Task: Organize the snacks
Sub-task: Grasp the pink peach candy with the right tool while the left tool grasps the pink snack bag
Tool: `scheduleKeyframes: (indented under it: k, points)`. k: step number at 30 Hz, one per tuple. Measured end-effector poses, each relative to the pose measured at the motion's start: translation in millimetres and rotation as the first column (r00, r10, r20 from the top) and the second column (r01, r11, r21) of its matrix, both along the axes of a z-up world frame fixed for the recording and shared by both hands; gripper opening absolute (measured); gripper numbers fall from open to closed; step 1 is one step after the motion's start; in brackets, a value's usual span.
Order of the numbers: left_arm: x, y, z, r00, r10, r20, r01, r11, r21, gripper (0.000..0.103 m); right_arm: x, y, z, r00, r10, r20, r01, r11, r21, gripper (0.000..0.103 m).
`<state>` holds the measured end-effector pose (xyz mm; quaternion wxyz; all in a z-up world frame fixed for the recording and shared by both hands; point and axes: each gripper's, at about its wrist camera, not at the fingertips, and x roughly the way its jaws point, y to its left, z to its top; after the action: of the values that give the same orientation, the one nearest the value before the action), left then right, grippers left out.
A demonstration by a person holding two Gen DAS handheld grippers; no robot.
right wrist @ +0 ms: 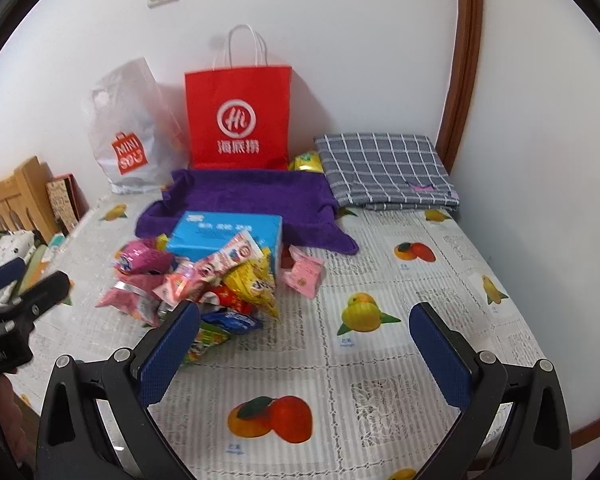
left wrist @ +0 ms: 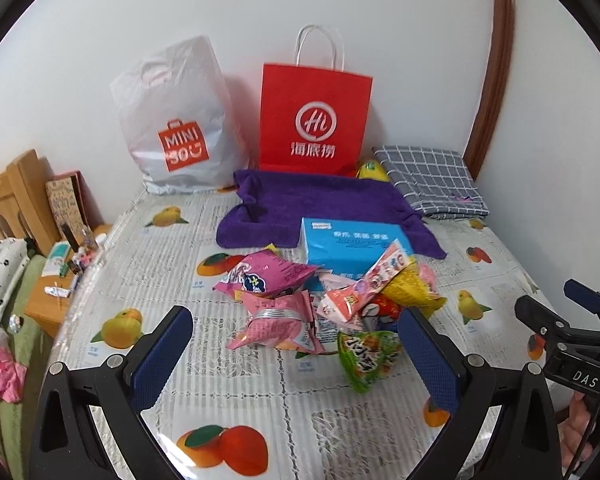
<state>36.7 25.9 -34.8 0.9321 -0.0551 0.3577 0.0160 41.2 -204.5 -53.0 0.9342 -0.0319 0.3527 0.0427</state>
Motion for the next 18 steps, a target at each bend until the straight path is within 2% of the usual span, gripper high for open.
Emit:
scheduleKeyframes:
  k: [3, 7, 11, 13, 15, 18]
  points:
    - [13.7, 8.2, -14.2, 1.0, 0.014, -0.022, -0.014, 1.0, 0.004, 0.103, 11.5, -7.9, -13.6, 1.0, 0.018, -0.007, -0.018, 1.0, 0.021, 0.103]
    - [32.8, 21.1, -35.3, 0.997, 0.045, -0.057, -0.045, 0.999, -0.005, 0.103, 37.6, -24.1, -36.0, 0.997, 0.025, -0.067, -0.018, 0.995, 0.102, 0.103]
    - [55.4, 36.6, -54.3, 0.994, 0.061, -0.092, -0.064, 0.998, -0.029, 0.103, 68.9, -29.9, -55.1, 0.995, -0.001, -0.097, 0.012, 0.994, 0.105, 0.101]
    - [66.9, 44.9, -61.3, 0.992, 0.066, -0.11, -0.07, 0.997, -0.036, 0.103, 86.0, -28.1, -64.5, 0.992, 0.003, -0.125, 0.011, 0.994, 0.113, 0.098]
    - [77.1, 52.2, -65.9, 0.99, 0.072, -0.119, -0.078, 0.996, -0.041, 0.103, 104.2, -25.5, -73.7, 0.988, 0.01, -0.156, 0.01, 0.992, 0.126, 0.088]
    - [90.0, 61.2, -70.5, 0.99, 0.075, -0.123, -0.082, 0.995, -0.053, 0.103, 129.2, -18.9, -84.1, 0.983, 0.014, -0.185, 0.011, 0.991, 0.134, 0.084]
